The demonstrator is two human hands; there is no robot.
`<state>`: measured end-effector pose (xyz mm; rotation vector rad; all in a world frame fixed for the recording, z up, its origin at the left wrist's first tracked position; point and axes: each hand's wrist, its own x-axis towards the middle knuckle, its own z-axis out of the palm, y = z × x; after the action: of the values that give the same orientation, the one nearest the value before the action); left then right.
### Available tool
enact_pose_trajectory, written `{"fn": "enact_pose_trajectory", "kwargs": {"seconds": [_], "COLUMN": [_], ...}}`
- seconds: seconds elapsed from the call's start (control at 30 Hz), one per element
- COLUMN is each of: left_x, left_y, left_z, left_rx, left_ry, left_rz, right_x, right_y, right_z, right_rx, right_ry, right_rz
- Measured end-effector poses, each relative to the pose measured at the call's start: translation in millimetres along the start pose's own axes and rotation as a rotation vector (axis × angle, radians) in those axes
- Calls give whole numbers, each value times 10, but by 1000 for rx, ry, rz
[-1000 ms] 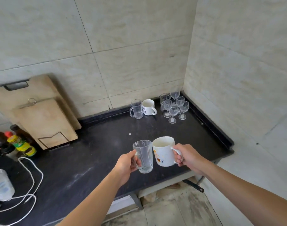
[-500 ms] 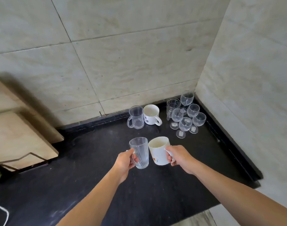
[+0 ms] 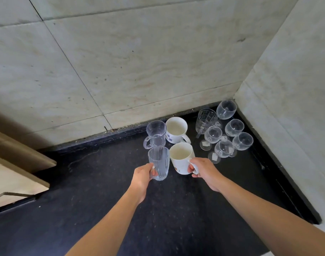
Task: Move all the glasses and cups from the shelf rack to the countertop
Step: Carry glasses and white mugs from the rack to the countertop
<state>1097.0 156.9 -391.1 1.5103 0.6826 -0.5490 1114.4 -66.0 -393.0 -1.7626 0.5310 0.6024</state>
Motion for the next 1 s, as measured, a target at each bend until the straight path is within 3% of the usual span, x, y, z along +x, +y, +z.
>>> {"fn": "enact_pose_trajectory", "kwargs": {"seconds": [0.17, 0.43, 0.63, 0.83, 1.0], "left_x": [78, 147, 47, -437, -1155], "left_y": [-65, -166, -155, -258, -566], "left_z": [-3, 48, 129, 153, 230], "left_rx": [18, 146, 260, 308, 239], "left_ry": [-38, -22, 124, 320, 379], "left_rz": [51, 52, 77, 48, 21], "right_x": [106, 165, 107, -250, -602], "right_y": [74, 181, 229, 245, 160], "right_z": [-34, -61, -126, -397, -433], "right_rx": [58, -158, -395, -638, -762], "right_ry": [2, -13, -25, 94, -115], "right_rz": [-1, -62, -112, -263, -454]}}
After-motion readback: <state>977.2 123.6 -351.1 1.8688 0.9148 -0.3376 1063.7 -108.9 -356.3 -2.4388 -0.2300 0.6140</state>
